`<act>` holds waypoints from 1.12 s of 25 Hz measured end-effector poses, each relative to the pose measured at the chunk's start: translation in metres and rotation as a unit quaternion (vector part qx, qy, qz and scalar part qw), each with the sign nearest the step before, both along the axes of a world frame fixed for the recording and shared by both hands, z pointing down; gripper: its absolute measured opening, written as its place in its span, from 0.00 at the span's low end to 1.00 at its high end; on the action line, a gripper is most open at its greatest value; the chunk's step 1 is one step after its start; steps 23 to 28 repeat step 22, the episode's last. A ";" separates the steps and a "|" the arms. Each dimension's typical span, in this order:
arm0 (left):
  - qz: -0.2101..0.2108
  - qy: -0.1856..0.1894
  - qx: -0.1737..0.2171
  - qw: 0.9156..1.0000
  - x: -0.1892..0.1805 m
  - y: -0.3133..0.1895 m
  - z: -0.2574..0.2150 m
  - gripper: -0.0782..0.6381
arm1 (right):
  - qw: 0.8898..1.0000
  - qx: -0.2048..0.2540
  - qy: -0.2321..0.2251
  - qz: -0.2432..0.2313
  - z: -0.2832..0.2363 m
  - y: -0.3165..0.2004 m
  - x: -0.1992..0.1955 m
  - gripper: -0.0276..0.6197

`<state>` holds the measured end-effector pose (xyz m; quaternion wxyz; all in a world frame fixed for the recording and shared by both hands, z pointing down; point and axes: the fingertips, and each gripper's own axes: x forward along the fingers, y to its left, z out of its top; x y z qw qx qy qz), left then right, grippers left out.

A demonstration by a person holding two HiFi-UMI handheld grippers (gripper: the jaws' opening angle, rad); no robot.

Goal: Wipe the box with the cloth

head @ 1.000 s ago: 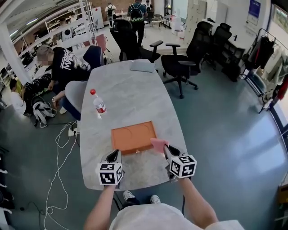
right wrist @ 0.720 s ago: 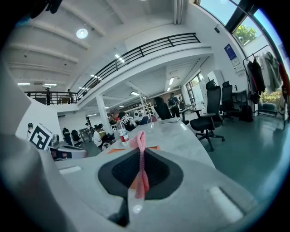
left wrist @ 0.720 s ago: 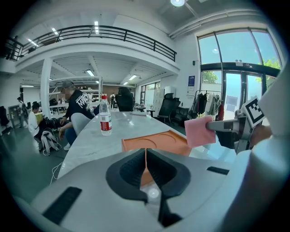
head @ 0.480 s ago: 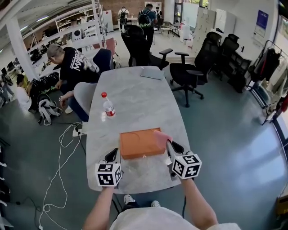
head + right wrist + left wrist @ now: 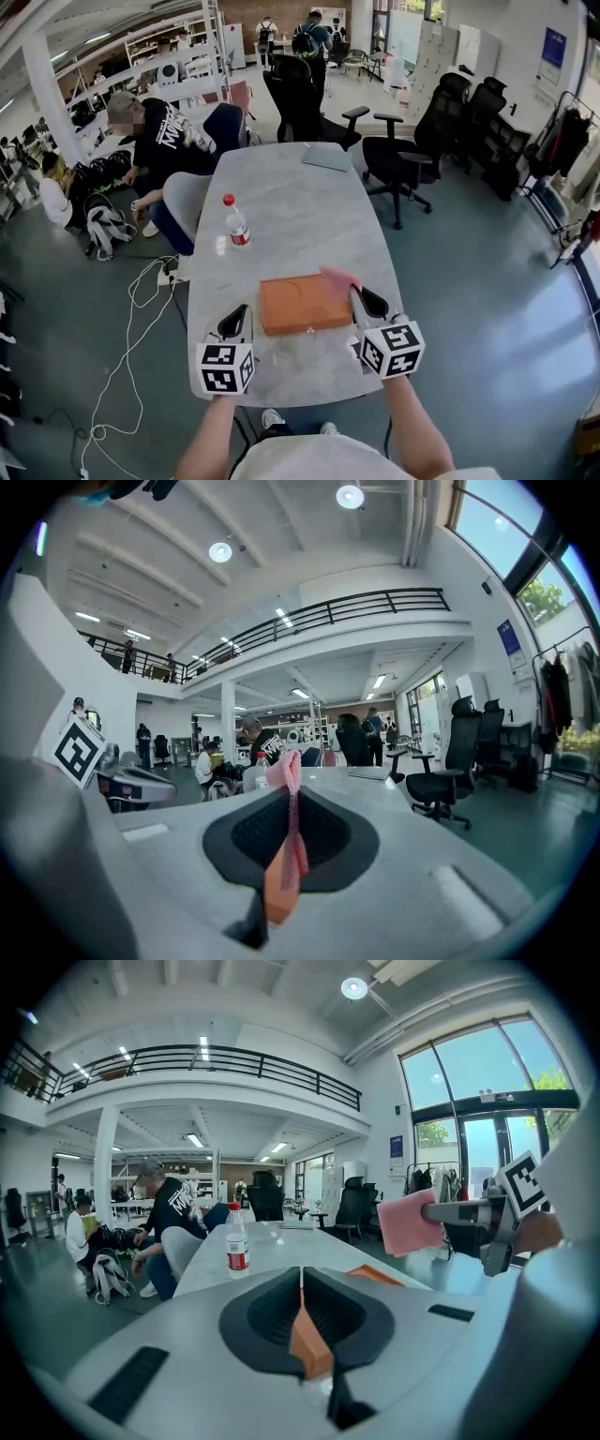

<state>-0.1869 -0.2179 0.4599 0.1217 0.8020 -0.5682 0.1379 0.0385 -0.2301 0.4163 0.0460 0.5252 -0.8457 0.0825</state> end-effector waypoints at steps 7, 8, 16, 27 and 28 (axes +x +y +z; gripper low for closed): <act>0.002 0.001 -0.005 1.000 -0.002 0.001 0.001 0.13 | 1.000 -0.006 -0.004 0.010 0.003 0.002 0.003 0.06; 0.002 0.000 -0.006 1.000 -0.001 0.001 0.001 0.13 | 1.000 -0.006 -0.005 0.011 0.002 0.002 0.003 0.06; 0.009 -0.001 -0.006 1.000 -0.002 0.000 0.005 0.13 | 1.000 -0.004 -0.005 0.012 0.006 0.002 -0.002 0.06; 0.007 -0.001 -0.010 1.000 -0.004 0.003 0.008 0.13 | 1.000 -0.007 -0.005 0.013 0.007 0.004 -0.002 0.06; 0.007 -0.001 -0.010 1.000 -0.004 0.003 0.008 0.13 | 1.000 -0.007 -0.005 0.013 0.007 0.004 -0.002 0.06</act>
